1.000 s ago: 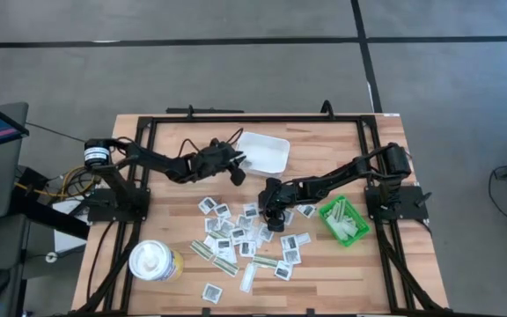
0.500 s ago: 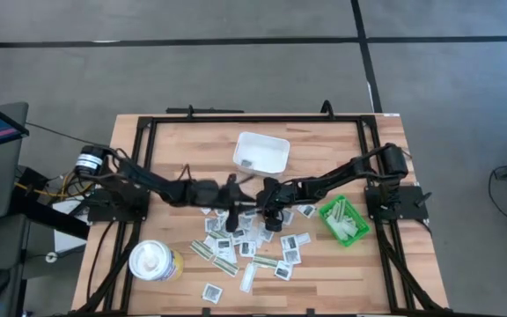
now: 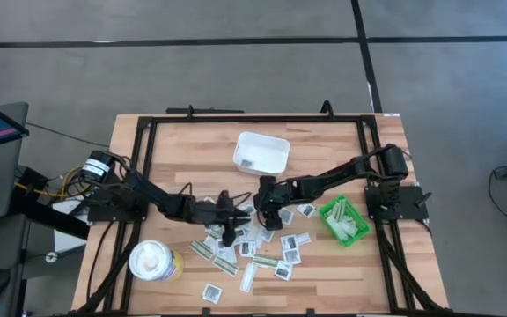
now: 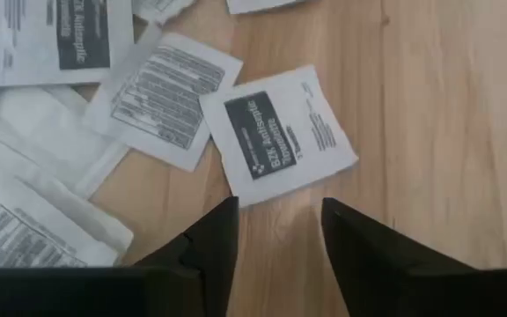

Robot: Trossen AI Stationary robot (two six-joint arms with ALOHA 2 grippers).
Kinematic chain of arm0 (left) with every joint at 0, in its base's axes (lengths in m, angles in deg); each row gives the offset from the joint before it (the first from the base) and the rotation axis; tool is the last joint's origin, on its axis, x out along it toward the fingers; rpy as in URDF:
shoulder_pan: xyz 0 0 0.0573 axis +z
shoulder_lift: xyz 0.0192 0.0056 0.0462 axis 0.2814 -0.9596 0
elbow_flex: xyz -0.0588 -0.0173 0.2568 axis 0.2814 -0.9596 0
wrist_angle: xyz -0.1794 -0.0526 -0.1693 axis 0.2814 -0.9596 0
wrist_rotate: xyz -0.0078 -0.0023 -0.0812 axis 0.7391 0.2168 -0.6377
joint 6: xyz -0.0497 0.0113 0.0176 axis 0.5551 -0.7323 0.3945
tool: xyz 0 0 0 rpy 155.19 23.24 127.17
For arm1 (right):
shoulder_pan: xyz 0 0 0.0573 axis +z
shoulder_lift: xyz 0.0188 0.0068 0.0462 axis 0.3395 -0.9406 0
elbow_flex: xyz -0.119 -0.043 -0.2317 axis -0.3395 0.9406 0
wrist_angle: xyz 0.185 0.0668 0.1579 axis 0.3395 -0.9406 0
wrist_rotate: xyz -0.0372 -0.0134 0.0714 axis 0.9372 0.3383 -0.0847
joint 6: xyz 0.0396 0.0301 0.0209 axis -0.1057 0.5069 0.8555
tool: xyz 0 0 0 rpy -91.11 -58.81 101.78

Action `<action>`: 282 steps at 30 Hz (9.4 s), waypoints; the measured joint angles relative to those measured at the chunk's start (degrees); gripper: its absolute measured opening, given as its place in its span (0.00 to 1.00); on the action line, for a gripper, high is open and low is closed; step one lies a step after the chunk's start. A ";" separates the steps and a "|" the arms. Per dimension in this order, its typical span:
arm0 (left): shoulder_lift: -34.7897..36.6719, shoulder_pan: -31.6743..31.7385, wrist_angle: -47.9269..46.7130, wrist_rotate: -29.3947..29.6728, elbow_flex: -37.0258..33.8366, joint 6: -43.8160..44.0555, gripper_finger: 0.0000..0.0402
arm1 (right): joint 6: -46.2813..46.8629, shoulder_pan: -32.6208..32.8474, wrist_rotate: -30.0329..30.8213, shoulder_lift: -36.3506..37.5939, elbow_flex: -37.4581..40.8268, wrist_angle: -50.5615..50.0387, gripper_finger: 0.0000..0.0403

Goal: Pick & Place First Aid Supplies
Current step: Put the towelette pack into the white bin

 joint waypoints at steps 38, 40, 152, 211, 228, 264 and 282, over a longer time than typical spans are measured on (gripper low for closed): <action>-3.42 11.18 -5.43 -1.09 -0.72 0.63 0.22 | 9.99 0.35 -0.08 0.22 2.61 1.97 0.41; -4.76 12.14 -5.43 -1.51 -0.72 2.07 0.24 | 9.99 0.35 -0.08 0.22 2.61 1.97 0.41; 11.59 7.94 -13.96 -0.47 -13.51 -3.77 0.25 | 10.87 -3.04 -0.12 0.04 2.72 8.57 0.37; 6.48 5.78 5.41 2.13 -13.51 -16.35 0.02 | 21.55 -2.95 -12.93 0.17 2.61 15.28 0.37; 6.94 8.34 5.58 0.82 -13.47 -13.01 0.22 | 21.53 -2.38 -11.86 0.17 2.61 15.11 0.37; 0.35 6.05 5.30 -1.98 -4.77 -22.71 0.01 | 26.30 -2.34 -11.85 0.17 2.63 15.05 0.37; 0.27 6.02 7.22 -1.78 -2.71 -23.73 0.01 | 24.13 -2.24 -11.77 0.17 2.65 15.42 0.26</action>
